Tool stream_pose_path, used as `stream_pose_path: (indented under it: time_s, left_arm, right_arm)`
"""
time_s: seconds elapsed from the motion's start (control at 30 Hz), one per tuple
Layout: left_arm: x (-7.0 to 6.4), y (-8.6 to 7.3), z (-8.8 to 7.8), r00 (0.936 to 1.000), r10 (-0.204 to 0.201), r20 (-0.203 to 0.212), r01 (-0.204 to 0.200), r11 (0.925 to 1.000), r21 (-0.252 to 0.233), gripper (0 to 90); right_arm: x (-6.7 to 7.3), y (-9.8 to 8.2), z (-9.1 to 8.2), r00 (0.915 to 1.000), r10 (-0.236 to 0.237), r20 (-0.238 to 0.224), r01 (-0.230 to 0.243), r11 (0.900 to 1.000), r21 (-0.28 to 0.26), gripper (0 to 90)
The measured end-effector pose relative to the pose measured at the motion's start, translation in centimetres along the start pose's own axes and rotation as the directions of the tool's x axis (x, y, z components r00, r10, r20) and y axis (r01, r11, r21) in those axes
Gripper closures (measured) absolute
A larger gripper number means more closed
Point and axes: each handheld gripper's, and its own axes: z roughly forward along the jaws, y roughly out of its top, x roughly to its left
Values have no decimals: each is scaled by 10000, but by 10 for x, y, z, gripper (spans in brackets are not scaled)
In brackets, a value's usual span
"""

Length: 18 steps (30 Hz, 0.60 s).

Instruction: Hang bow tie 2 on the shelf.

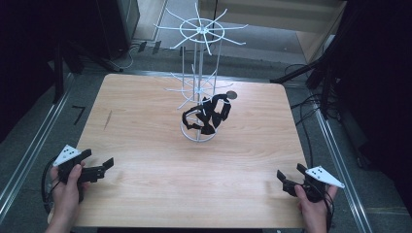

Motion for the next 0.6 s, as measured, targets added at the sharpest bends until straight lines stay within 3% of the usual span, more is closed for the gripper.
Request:
stream_pose_path:
  time_s: [0.27, 0.6]
  left_arm:
    - [0, 0, 0, 10000, -17, -17, 17, 10000, 12, 2]
    - [-1, 0, 0, 10000, 25, 11, -25, 10000, 72, 2]
  right_arm:
    - [-15, -13, -8, 9998, 57, 196, -64, 9995, 321, 138]
    - [-31, -21, -25, 9981, 569, 227, -570, 9984, 56, 145]
